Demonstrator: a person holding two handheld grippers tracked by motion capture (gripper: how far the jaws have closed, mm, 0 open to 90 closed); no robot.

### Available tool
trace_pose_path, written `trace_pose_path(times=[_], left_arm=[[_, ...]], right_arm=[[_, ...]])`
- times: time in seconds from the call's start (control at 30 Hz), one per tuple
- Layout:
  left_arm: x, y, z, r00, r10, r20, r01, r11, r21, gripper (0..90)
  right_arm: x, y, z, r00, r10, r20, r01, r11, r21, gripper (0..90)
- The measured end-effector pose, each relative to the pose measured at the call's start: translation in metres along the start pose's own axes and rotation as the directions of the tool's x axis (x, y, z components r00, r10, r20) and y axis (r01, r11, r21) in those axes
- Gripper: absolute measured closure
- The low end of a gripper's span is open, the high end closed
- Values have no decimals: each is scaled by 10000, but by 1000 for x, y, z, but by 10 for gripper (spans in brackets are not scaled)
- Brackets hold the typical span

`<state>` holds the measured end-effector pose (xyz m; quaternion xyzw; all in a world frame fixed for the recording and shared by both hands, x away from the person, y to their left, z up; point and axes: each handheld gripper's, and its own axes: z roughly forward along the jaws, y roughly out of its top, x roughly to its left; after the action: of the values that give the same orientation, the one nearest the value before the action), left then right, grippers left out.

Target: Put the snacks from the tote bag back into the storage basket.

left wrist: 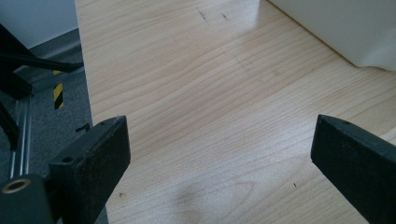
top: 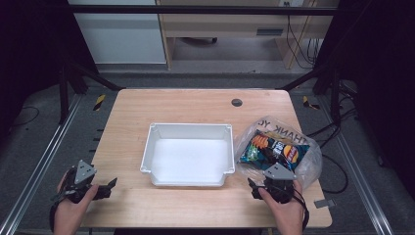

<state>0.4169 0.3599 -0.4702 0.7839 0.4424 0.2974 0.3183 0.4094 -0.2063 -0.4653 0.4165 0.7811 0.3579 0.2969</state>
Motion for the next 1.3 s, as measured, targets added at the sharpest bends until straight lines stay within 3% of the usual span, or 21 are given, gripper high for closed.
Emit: trace_pose_path(times=[0.43,0.6,0.77,0.9,1.1,1.2,1.3], left_arm=[[-1,2,-2,9999,117,98,-114,9993,-350,37],[-3,3,-5,9998,66,212,-56,9989,-473,34],[-4,5,-5,9995,105,303,-88,9983,-579,34],[-7,5,-6,9991,214,375,-193,9982,-568,34],[-7,6,-9,9996,188,203,-177,9984,-536,31],[-6,5,-10,9999,48,103,-42,9986,-534,29],[-4,4,-11,10000,-33,47,36,9981,-623,28]], right_arm=[[-4,2,-10,9974,78,712,-45,9989,-467,127],[-7,1,-14,9907,160,1353,-136,9997,-184,95],[-9,2,-15,9877,115,1562,-141,9998,154,88],[-15,12,-20,9862,-220,1642,136,9985,521,84],[-31,33,-26,9967,-584,559,507,9903,1294,72],[-35,42,-25,9970,-777,38,760,9839,1619,76],[-40,53,-27,9947,-1010,-188,1027,9802,1691,79]])
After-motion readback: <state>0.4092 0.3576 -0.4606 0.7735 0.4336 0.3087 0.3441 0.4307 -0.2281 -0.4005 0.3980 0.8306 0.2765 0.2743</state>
